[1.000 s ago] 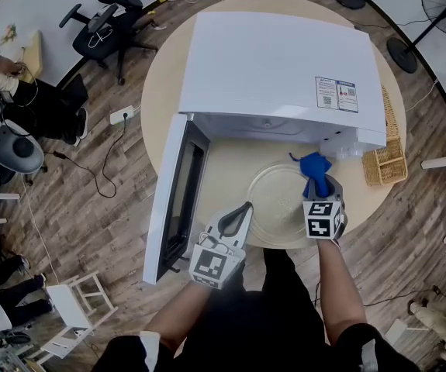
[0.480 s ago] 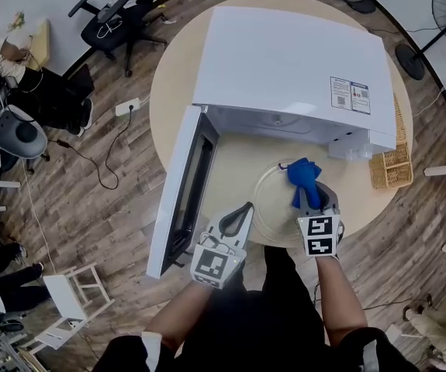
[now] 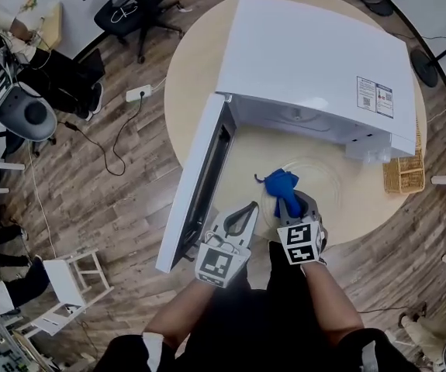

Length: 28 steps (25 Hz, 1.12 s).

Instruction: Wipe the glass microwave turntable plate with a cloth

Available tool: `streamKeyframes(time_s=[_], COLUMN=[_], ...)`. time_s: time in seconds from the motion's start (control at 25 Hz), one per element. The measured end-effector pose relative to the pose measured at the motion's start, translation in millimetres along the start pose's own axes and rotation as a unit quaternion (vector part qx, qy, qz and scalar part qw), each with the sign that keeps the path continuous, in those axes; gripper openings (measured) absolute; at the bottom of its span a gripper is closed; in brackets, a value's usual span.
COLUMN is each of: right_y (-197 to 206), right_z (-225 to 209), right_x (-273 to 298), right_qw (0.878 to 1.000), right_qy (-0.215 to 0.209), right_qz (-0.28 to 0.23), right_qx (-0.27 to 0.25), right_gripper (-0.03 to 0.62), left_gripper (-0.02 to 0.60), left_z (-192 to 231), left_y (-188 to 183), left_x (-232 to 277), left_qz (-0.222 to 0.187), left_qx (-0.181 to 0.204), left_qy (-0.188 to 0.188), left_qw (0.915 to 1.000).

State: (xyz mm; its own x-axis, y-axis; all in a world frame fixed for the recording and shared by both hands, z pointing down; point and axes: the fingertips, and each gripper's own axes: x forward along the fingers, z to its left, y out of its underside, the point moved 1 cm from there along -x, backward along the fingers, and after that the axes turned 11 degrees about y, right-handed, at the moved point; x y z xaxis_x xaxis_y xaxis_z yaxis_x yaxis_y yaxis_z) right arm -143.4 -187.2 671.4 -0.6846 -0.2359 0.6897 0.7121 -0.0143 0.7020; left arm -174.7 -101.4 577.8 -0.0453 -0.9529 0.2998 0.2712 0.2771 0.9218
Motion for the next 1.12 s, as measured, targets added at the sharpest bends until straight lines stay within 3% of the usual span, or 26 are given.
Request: streamKeyframes(time_s=[0.44,1.12], right_y=[10,47], right_z=[11,-75], right_x=[6,-9], right_qw=[0.999,0.993], right_qy=[0.015,0.109], right_qz=[0.025,0.047], right_qx=[-0.034,0.003], right_gripper=[0.077,0.077], left_gripper=[0.006,0.006], left_z=[-4,-28], left_y=[4,-6], left_x=[-8,18], left_qz=[0.004,0.012], left_qx=[0.005,0.041], left_qy=[0.002,0.035], left_qw=[1.0,0.9985])
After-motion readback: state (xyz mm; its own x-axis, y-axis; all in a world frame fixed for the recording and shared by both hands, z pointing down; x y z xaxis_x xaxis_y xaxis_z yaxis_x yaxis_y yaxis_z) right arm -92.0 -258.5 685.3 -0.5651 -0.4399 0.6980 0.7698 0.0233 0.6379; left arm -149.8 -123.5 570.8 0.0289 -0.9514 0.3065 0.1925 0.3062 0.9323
